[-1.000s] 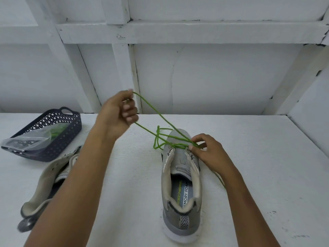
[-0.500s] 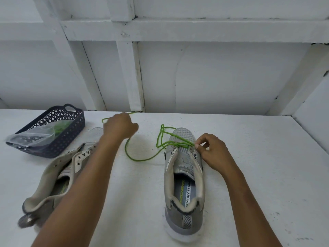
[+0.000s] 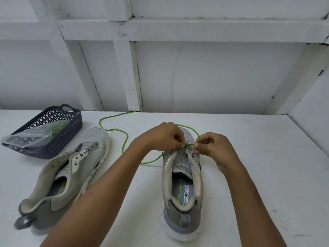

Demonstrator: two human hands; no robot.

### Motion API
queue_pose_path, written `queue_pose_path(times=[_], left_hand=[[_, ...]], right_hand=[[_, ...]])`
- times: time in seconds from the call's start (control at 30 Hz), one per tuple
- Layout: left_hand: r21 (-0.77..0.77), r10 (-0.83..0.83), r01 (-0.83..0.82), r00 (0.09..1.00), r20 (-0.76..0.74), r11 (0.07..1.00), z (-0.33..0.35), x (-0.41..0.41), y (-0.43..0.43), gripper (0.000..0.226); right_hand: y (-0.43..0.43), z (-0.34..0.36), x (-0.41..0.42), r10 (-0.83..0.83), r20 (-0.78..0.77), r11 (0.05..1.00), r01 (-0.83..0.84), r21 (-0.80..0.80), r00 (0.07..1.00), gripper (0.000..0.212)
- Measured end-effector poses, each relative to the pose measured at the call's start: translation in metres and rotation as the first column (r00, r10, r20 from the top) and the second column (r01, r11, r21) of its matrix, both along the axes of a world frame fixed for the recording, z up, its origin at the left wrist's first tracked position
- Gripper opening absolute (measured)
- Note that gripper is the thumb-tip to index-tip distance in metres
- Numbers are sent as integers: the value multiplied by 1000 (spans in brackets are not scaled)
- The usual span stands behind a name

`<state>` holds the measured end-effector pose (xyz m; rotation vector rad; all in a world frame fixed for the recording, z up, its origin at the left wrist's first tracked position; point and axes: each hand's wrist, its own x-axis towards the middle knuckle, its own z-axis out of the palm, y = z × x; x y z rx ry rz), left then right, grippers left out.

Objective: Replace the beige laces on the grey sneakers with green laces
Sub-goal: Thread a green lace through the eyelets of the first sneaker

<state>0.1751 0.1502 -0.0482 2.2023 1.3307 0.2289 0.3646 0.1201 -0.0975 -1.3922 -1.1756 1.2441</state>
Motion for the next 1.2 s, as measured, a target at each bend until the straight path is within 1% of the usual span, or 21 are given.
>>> queue_pose_path(times=[0.17, 0.27, 0.33, 0.4, 0.47, 0.57, 0.63, 0.77, 0.8, 0.87, 0.93, 1.1, 1.2], left_hand=[[-17, 42, -43, 998, -40, 999, -4, 2, 2, 16], [-33, 55, -57, 997, -56, 998, -6, 3, 2, 17], [-44, 57, -60, 996, -65, 997, -7, 4, 2, 17], [-54, 58, -62, 996, -72, 997, -8, 5, 3, 17], [-63, 60, -64, 996, -73, 996, -8, 6, 3, 17], [-63, 68, -73, 996, -65, 995, -9, 6, 3, 16], [-62, 73, -77, 995, -62, 995, -10, 6, 2, 16], [-71, 75, -79, 995, -64, 994, -12, 7, 2, 17], [-72, 72, -77, 995, -66, 994, -12, 8, 2, 17], [-77, 70, -76, 995, -68, 994, -11, 9, 1, 17], [-82, 72, -77, 995, -64, 994, -11, 9, 1, 18], [-79, 74, -78, 996, -50, 994, -12, 8, 0, 19], [-63, 55, -58, 997, -49, 996, -13, 10, -1, 18]], right_hand=[[-1, -5, 1, -18, 119, 999, 14, 34, 993, 20], [-1, -4, 3, -1, 231, 999, -10, 45, 973, 22], [-1, -4, 3, 11, 277, 999, -23, 40, 961, 22], [-1, -6, 2, -9, 290, 999, -4, 45, 957, 20], [-2, -7, 0, -44, 271, 998, 29, 60, 961, 17], [-2, -8, 0, -38, 248, 998, 24, 61, 968, 12], [-3, -7, 1, -16, 278, 998, -1, 59, 960, 15], [-5, -4, -3, 27, 397, 996, -58, 66, 917, 20], [-5, -3, -5, 11, 406, 996, -46, 75, 914, 20], [-5, -3, -7, -40, 375, 996, 7, 88, 926, 21], [-6, -3, -8, -56, 360, 996, 26, 87, 931, 22], [-5, -1, -8, -20, 396, 997, -13, 82, 918, 22], [-4, 1, -9, -24, 461, 994, -27, 104, 887, 21]])
